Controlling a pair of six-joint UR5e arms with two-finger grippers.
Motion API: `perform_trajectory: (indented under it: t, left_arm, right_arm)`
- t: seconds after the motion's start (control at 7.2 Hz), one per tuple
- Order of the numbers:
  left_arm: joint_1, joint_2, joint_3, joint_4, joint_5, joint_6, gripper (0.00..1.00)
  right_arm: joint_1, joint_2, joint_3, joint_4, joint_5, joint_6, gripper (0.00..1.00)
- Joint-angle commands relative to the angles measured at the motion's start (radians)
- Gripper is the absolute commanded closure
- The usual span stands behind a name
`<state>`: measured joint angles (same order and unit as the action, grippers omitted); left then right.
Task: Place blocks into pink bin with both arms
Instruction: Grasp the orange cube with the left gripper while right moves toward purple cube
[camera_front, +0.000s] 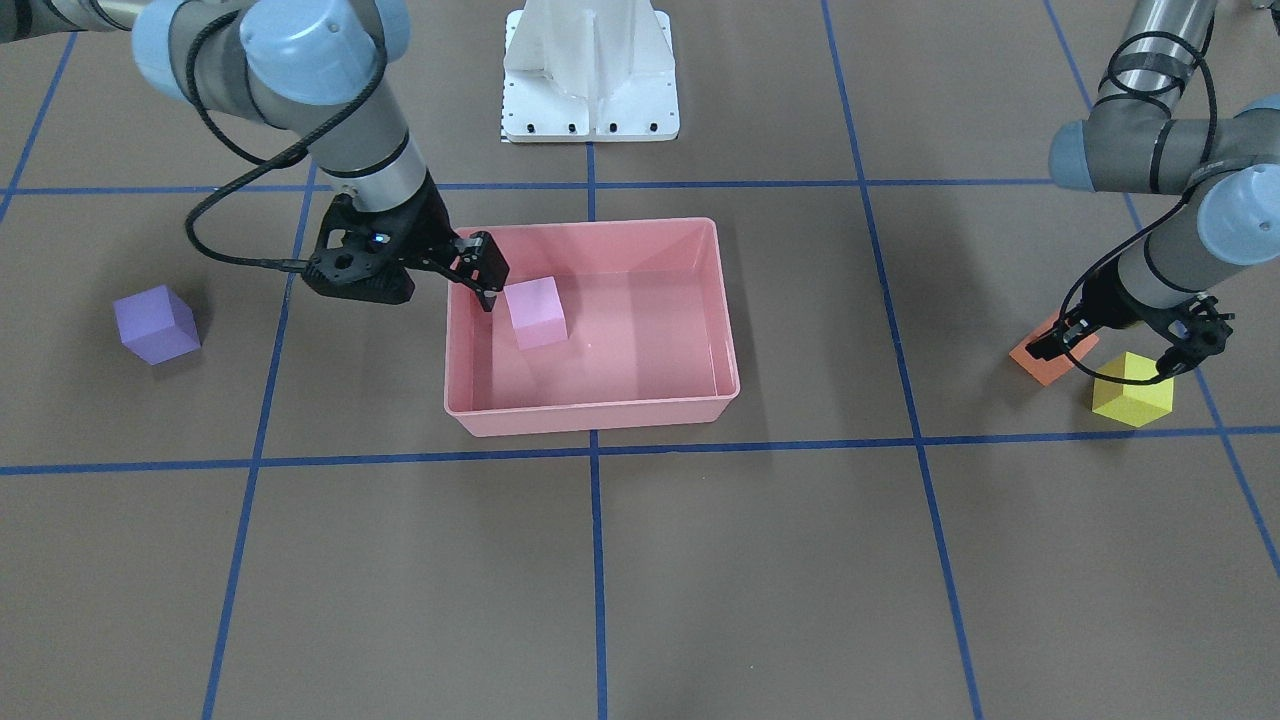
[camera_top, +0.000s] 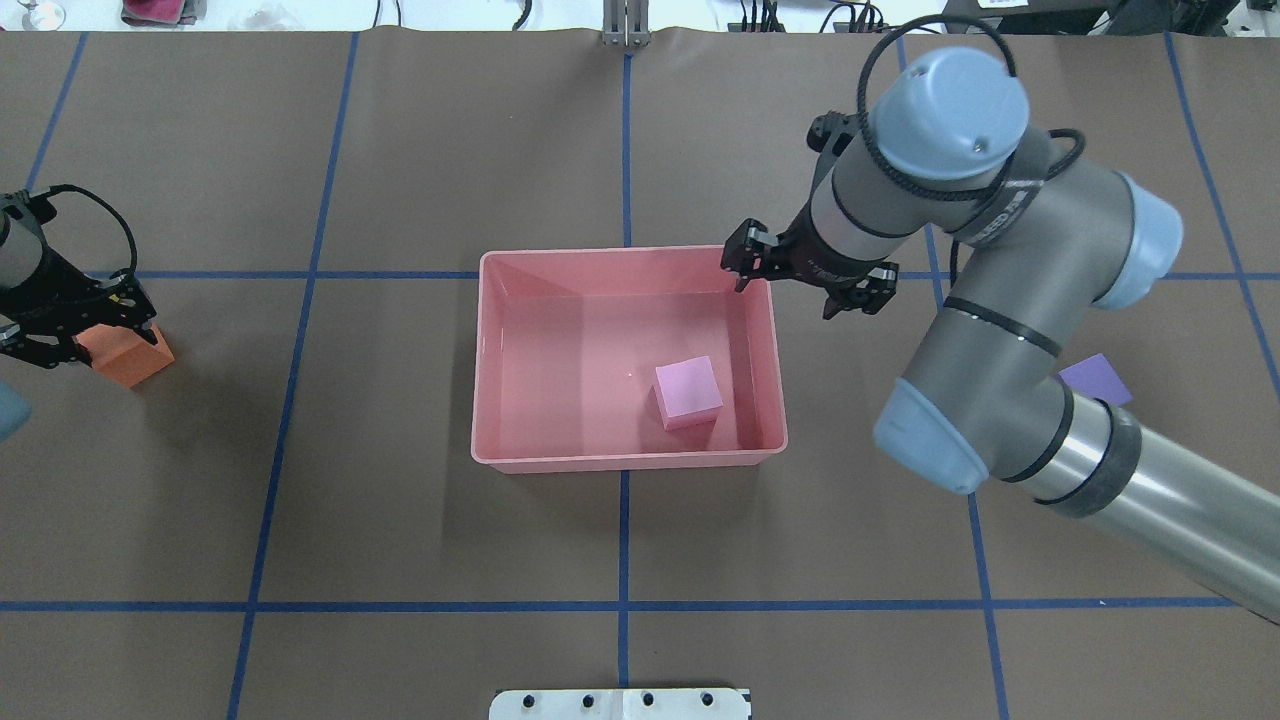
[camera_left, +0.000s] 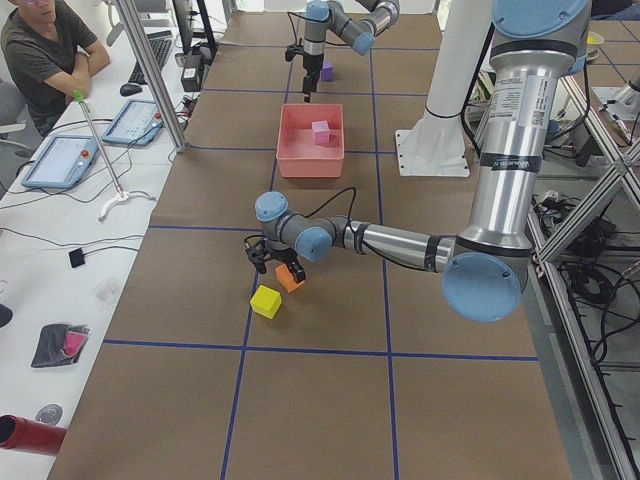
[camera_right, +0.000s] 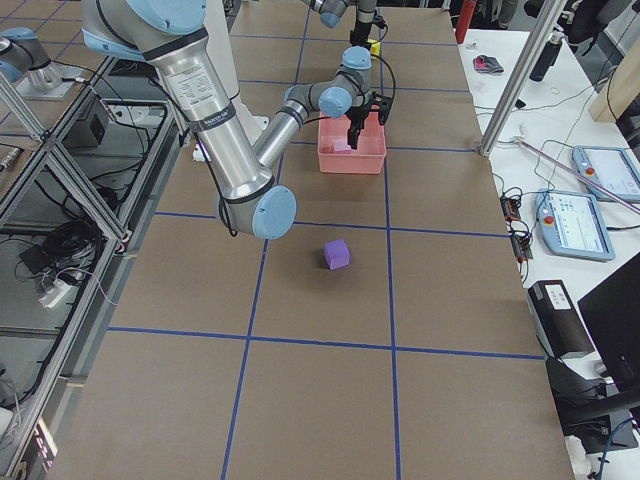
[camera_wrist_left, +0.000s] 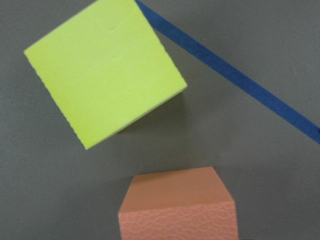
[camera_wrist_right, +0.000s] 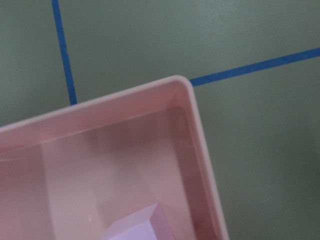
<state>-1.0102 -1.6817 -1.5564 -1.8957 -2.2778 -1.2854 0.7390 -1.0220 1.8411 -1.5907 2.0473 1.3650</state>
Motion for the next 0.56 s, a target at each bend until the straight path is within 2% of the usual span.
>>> perform_trajectory:
  t: [0.0,0.14,0.28,0.42]
  left_arm:
    - [0.002,-0.041,-0.028,0.012,-0.047,-0.011,0.99]
    - [0.001,-0.125,-0.028,0.017,-0.092,-0.099,0.99]
    - [0.002,-0.236,-0.04,0.059,-0.094,-0.224,0.99]
    - [0.002,-0.318,-0.107,0.187,-0.095,-0.257,0.99]
  right_arm:
    - [0.112,-0.108,0.036,-0.009,0.053,-0.052,0.01]
    - [0.128,-0.188,0.055,-0.002,0.05,-0.142,0.01]
    - [0.155,-0.27,0.069,0.006,0.051,-0.246,0.01]
    - [0.163,-0.323,0.078,0.006,0.045,-0.306,0.01]
